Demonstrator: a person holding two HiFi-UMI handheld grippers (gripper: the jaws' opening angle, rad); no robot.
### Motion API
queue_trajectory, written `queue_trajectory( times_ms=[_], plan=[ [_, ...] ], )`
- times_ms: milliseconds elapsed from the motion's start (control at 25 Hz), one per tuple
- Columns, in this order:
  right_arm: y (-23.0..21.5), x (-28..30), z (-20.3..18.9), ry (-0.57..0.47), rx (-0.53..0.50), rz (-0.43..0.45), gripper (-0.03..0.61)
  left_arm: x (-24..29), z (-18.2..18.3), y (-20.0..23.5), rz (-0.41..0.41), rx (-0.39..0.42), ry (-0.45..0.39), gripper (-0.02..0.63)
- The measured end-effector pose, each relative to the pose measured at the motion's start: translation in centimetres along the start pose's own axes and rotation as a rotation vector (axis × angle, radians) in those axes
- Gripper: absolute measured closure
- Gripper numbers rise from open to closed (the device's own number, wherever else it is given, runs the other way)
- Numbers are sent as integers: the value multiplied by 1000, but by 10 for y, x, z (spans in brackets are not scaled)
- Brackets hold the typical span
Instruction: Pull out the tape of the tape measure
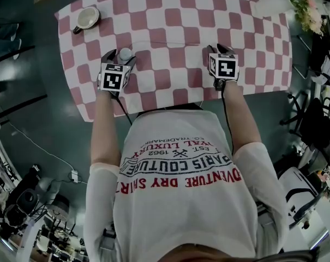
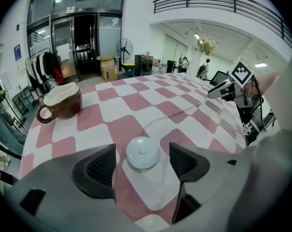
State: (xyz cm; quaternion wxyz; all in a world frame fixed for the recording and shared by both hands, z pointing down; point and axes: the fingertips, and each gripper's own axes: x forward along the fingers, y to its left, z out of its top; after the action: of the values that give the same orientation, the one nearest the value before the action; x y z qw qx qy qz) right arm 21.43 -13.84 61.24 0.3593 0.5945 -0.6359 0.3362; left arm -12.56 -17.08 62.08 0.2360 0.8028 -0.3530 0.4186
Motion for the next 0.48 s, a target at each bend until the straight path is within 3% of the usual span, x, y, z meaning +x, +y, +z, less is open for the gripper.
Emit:
queue_trajectory(
  times_ms=[240,360,480],
  plan=[
    [26,-31,28,-110,-5,54,426,-34,24,4,38,-16,-105,273],
    [48,-45,42,-169,-3,120,439,-54,36,5,64,-18,-159,396],
    [66,-58,56,-215,-22,154,503,-72,47,9,100,2,-204,468]
  ],
)
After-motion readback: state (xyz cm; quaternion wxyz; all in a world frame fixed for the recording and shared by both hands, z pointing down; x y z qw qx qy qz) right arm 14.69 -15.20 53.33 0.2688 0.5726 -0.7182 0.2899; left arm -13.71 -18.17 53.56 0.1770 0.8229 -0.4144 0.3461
